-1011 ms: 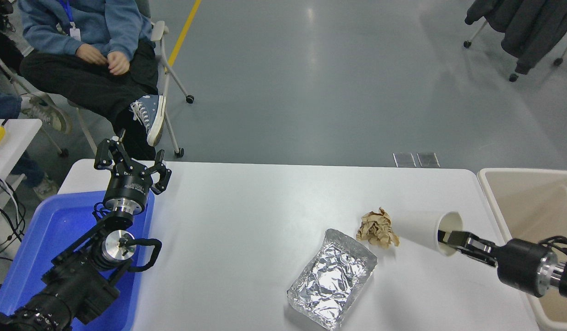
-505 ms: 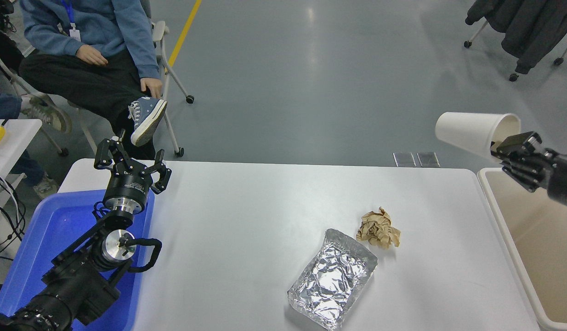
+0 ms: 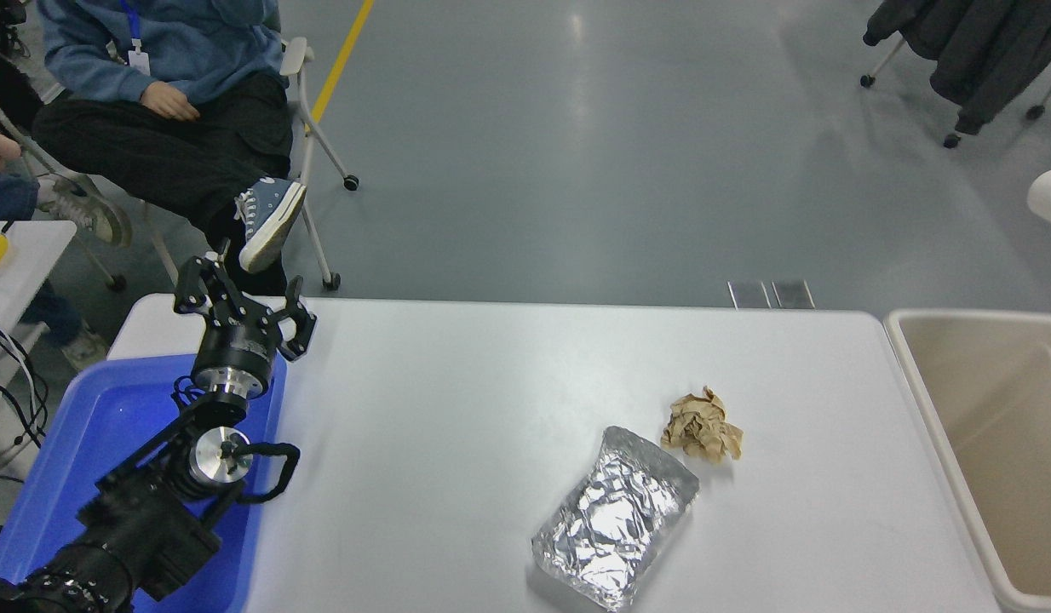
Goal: Dispose of the paper cup in the dustbin
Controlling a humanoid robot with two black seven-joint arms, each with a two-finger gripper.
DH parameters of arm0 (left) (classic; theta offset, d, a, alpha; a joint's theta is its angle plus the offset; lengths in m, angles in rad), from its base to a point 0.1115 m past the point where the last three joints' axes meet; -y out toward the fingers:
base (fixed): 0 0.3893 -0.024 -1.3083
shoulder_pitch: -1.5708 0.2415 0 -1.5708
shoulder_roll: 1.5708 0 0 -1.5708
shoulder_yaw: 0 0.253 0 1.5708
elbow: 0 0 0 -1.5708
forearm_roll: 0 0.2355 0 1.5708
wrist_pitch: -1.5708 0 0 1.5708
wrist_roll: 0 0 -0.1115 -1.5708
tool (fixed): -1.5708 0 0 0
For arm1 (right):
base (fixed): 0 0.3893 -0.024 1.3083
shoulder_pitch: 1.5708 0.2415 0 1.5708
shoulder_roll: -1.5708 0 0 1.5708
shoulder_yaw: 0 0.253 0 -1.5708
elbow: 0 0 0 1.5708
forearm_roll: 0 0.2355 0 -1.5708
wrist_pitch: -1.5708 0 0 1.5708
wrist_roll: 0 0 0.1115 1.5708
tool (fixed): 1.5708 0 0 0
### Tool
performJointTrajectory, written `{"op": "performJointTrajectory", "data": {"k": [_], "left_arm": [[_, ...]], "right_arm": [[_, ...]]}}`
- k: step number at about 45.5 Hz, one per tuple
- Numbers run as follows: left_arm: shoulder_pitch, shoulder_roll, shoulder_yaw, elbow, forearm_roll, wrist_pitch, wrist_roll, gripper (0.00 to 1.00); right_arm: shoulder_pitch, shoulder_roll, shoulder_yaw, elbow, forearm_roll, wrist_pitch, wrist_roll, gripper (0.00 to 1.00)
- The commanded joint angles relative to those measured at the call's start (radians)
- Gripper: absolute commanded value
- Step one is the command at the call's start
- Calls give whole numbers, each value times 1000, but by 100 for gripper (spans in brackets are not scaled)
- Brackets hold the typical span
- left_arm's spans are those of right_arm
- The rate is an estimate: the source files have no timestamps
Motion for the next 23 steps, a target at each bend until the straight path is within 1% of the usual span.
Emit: {"op": "performJointTrajectory", "data": {"k": [1,9,12,23], "left_arm": [[0,0,0,0,0,0,0,100],[0,0,0,2,0,0,0,100],[0,0,0,2,0,0,0,100],[-2,-2,0,2,0,2,0,100]], "right_arm": [[-40,184,-23,-327,87,-13,-79,0],[-77,273,-18,-389,204,-54,-154,0],[-95,311,-15,-390,284,-91,-186,0],[-112,392,-12,-436,442,-153,-240,0]]}}
